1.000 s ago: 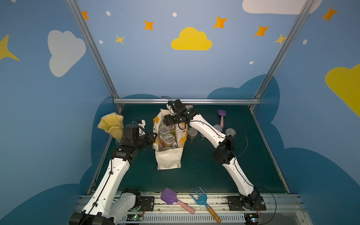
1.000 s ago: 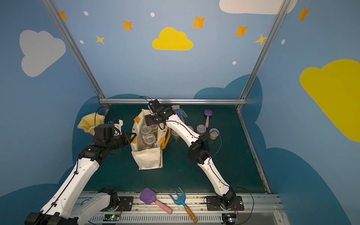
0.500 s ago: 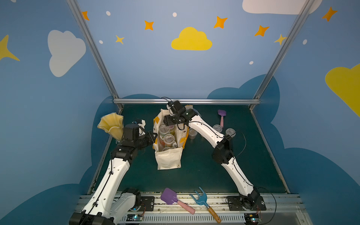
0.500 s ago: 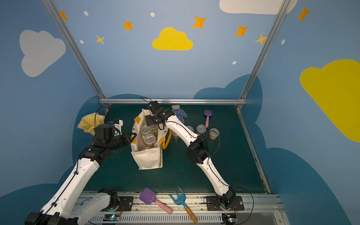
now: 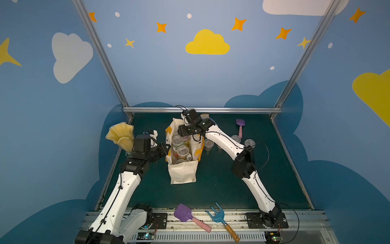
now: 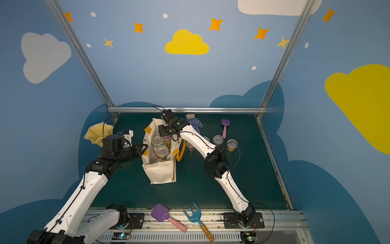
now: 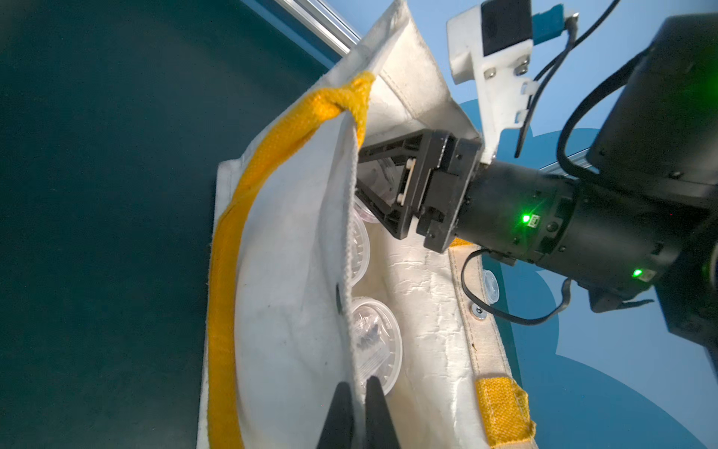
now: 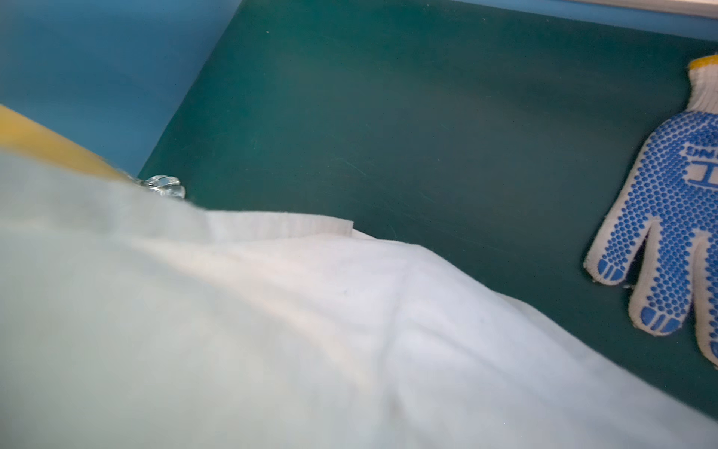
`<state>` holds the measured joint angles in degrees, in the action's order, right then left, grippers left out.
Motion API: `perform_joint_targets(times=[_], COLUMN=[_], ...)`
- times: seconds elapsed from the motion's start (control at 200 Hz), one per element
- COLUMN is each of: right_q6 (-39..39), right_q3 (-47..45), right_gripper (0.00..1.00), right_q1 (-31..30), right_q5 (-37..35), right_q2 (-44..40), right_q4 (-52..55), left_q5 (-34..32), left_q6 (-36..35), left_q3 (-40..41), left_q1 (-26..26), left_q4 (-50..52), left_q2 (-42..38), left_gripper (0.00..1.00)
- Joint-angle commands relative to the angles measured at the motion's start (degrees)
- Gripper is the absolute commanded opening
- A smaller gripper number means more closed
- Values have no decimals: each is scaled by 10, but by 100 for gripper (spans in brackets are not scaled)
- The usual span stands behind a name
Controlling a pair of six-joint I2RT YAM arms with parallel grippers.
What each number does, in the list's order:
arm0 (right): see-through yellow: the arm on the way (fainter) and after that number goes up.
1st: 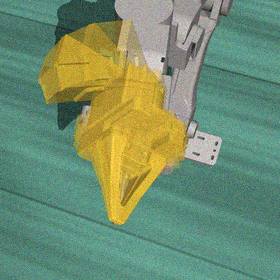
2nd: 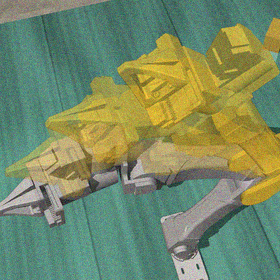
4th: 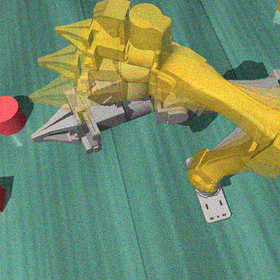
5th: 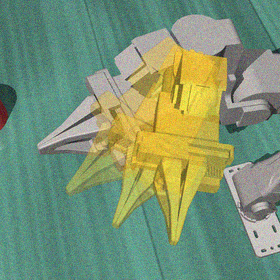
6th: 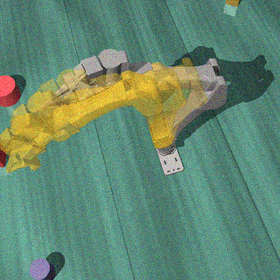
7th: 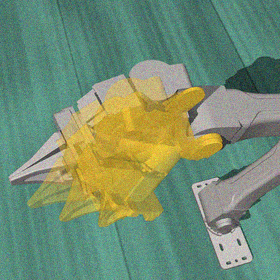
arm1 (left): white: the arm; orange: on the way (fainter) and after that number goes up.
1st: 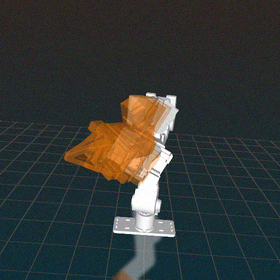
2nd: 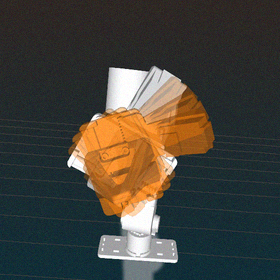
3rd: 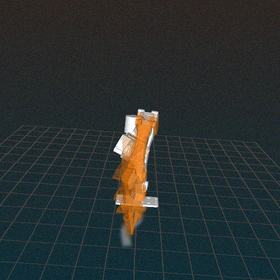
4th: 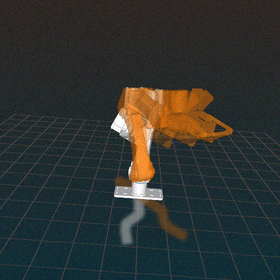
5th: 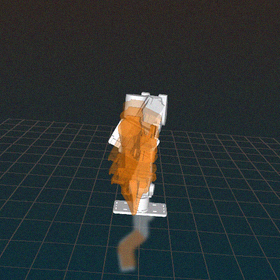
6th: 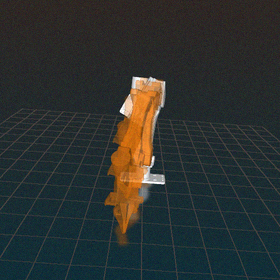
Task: Take out the seed jars from the canvas bag
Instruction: Pick up the seed jar from the canvas bag, then place the seed jar at the center of the board.
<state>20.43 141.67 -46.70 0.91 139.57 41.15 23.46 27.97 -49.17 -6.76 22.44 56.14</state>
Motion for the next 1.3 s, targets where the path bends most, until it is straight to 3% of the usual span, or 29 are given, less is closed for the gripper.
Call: perform_joint_targets(times=[0.0,0.215,0.571,1.026,1.291], right_q6=[-12,-23,-36,-21,-18], right_q3=[-3,-26,-151,-450,-631], right_gripper=[60,60,61,61,61], right_q1=[4,5,14,110,156], right_q5=[9,21,58,23,6], right_q2=[-64,-131,-292,-481,-536], right_q4=[-6,-20,-82,-162,-222], left_q5=[-5,-6,-8,-12,-17], left_q6=[2,2,2,-2,-3], left_q3=[3,2,3,4,1], left_q1=[3,2,2,3,3], left_q4=[-24,-22,-22,-12,-6], left_q2=[-5,-7,-6,-14,-18], left_gripper=[6,6,6,6,7])
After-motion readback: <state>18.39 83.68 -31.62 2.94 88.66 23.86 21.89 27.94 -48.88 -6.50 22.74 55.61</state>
